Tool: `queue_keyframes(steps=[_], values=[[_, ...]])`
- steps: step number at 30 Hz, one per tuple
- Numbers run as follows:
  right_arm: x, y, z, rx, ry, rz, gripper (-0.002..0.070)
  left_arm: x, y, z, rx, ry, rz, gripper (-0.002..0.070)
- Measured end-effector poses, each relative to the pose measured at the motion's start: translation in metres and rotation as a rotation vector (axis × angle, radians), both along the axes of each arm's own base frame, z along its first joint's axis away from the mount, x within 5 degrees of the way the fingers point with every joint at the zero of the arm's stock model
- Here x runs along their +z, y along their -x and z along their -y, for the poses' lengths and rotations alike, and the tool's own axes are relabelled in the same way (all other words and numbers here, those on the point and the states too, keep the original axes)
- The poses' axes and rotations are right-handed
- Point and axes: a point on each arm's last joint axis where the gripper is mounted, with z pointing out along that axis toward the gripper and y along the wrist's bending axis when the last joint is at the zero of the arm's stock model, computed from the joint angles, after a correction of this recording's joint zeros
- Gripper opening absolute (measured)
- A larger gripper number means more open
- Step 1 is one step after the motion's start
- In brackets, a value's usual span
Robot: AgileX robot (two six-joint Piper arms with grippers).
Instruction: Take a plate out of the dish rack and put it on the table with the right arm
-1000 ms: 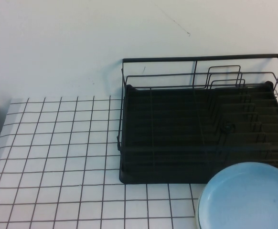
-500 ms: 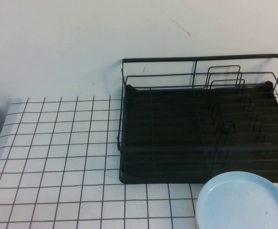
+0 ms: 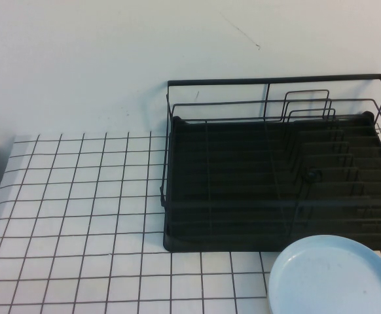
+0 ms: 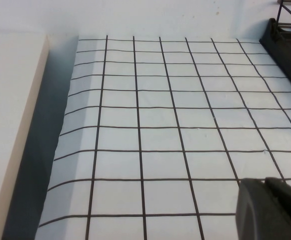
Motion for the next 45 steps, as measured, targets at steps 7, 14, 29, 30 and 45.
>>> queue_keyframes(steps=[7,14,29,30,45], values=[[-0.028,0.013,0.0,0.007,0.004,-0.045,-0.0002,0.0,0.0,0.0,0.0,0.0,0.0,-0.0004],[-0.043,0.016,0.0,0.02,0.011,-0.124,-0.0002,0.0,0.0,0.0,0.0,0.0,0.0,-0.0004],[-0.066,0.04,0.002,0.006,-0.005,0.057,-0.0002,0.0,0.0,0.0,0.0,0.0,0.0,-0.0004],[-0.071,0.042,0.003,0.002,-0.01,0.088,-0.0002,0.0,0.0,0.0,0.0,0.0,0.0,-0.0004],[-0.112,0.033,0.012,-0.014,0.211,0.212,-0.0002,0.0,0.0,0.0,0.001,0.004,0.0,-0.0004]])
